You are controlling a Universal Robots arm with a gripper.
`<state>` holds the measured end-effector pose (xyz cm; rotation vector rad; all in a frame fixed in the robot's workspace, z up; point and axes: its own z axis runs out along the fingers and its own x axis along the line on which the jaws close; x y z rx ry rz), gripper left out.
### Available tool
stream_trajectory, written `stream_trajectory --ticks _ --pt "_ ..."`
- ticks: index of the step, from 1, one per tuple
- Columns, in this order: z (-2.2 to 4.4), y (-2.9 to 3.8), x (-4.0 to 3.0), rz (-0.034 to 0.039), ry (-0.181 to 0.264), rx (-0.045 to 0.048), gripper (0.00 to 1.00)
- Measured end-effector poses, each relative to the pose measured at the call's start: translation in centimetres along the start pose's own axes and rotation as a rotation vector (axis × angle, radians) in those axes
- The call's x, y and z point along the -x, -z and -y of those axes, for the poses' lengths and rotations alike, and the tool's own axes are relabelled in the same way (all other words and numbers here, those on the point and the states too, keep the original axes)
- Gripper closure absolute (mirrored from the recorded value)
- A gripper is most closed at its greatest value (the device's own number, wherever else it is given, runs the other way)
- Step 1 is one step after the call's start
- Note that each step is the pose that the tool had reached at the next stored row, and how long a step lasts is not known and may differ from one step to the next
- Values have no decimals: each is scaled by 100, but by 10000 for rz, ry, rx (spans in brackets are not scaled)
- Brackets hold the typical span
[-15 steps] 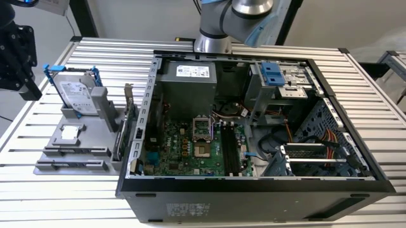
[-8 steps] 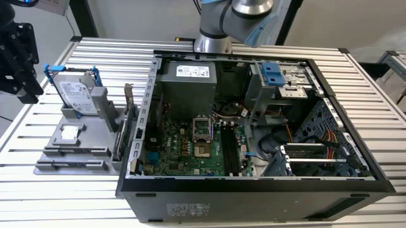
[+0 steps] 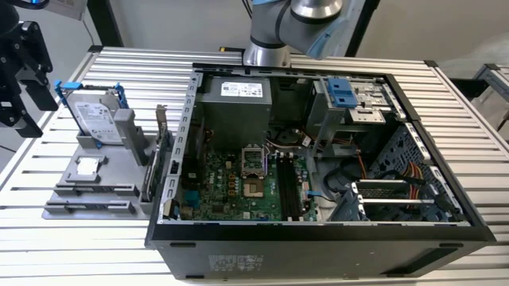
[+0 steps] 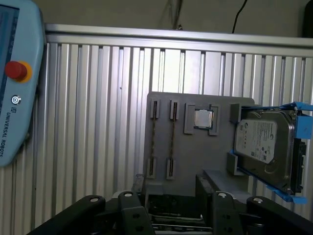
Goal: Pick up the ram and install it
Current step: 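Pick up the ram and move it above insertion slot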
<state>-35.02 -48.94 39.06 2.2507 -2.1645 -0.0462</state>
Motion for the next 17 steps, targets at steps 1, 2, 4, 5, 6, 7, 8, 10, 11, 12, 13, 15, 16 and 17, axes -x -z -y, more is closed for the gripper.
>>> stream_trajectory --ticks 1,2,4,5,6,7,8,10,11,12,13,15,16,17 --pt "0 -3 0 0 0 0 0" --pt "0 -4 -1 0 0 -1 0" --pt "0 -4 0 -1 0 0 0" --pt "0 -6 2 1 0 -1 0" --pt "0 -6 5 0 -1 0 0" --pt "0 -6 5 0 0 0 0" --pt "0 -7 5 0 0 0 0" --pt "0 -14 5 1 0 -1 0" --pt "0 -18 5 0 0 0 0" --pt "0 -22 5 0 0 -1 0" --pt "1 -26 5 0 0 -1 0" --pt "1 -34 5 0 0 0 0" --pt "1 -39 4 0 0 -1 0" --pt "1 -42 4 0 0 0 0"
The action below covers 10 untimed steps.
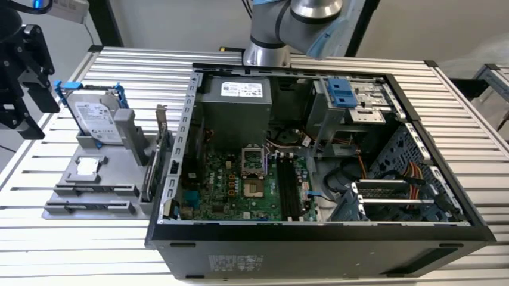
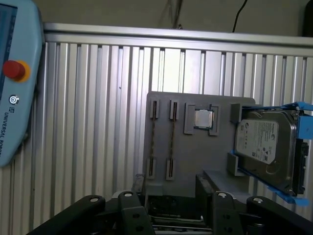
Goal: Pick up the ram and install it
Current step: 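Pick up the ram and move it above insertion slot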
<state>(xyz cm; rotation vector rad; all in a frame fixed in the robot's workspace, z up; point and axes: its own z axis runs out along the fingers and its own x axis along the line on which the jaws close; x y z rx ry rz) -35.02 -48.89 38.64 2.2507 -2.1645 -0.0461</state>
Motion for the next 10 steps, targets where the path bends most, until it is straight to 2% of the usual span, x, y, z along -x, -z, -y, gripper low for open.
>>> stream_trajectory --ticks 10 --pt "1 -31 0 4 -117 -1 0"
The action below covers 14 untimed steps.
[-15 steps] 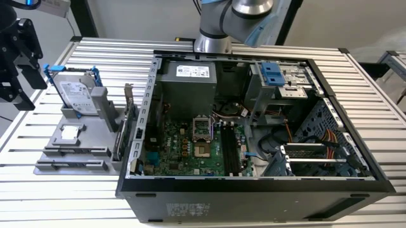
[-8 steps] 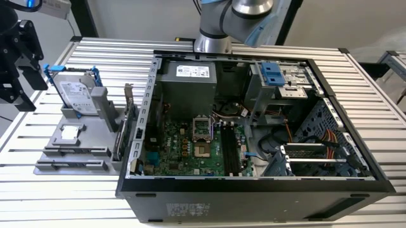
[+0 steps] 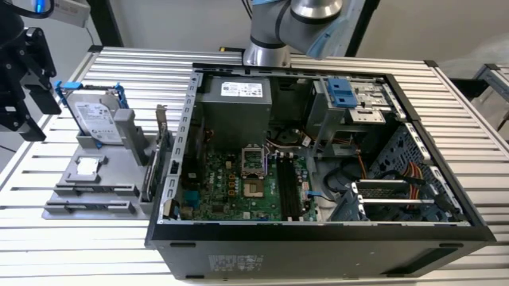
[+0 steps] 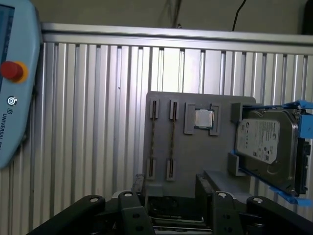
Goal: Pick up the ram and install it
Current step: 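Pick up the ram and move it above insertion slot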
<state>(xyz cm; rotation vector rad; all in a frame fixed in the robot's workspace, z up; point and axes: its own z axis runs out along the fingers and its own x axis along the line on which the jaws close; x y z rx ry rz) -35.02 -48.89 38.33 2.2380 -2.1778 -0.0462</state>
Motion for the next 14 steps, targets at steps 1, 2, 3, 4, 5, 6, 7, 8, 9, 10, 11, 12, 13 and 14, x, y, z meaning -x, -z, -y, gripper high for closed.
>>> stream_trajectory --ticks 1,2,3,4,5,6,7,8,9,10,11,12,13,14 --pt "0 -3 0 0 -6 0 0" --pt "0 -6 0 1 -7 -1 0" --pt "0 -10 0 1 -8 -1 0" --pt "0 -13 0 1 -8 -1 0" --pt "1 -16 0 1 -8 0 0" --pt "1 -19 0 1 -8 0 0" --pt "1 -22 0 0 -8 1 0" --pt "1 -25 0 1 -8 0 0" --pt "1 -27 0 0 -8 0 0" --pt "1 -30 0 1 -8 0 0" --pt "1 -32 0 0 -8 0 0" --pt "1 -34 0 0 -8 0 0" --pt "1 -36 0 1 -8 0 0" --pt "1 -38 0 1 -8 -1 0"
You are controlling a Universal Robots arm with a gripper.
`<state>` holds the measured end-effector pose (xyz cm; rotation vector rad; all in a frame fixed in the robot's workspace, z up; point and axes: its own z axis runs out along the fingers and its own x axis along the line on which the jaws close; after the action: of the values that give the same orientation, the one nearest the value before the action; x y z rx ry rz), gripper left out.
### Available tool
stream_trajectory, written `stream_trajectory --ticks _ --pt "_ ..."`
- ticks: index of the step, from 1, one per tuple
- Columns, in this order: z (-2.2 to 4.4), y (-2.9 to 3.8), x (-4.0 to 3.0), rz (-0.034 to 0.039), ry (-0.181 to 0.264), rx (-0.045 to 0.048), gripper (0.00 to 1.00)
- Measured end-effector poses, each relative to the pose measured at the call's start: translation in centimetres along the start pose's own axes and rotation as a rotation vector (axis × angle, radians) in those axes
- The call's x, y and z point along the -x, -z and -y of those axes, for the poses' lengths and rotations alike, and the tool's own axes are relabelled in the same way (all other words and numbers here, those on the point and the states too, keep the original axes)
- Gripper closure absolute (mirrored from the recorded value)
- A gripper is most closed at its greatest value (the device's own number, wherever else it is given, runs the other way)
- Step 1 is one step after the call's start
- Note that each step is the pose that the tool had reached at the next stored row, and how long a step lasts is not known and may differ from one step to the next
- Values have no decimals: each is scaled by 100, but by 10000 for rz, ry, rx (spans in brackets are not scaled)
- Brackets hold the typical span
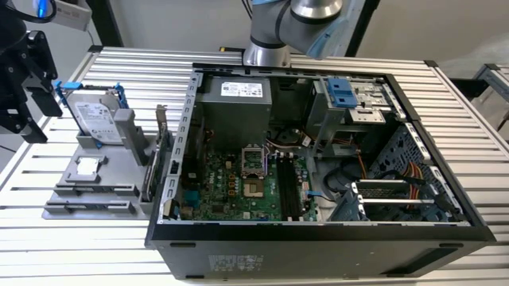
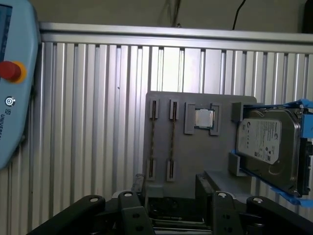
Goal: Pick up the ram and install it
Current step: 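Pick up the ram and move it above insertion slot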
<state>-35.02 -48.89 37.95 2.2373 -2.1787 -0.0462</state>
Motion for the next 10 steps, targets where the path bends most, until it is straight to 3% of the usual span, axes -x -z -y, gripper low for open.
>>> stream_trajectory --ticks 10 --pt "1 -37 0 0 0 0 0"
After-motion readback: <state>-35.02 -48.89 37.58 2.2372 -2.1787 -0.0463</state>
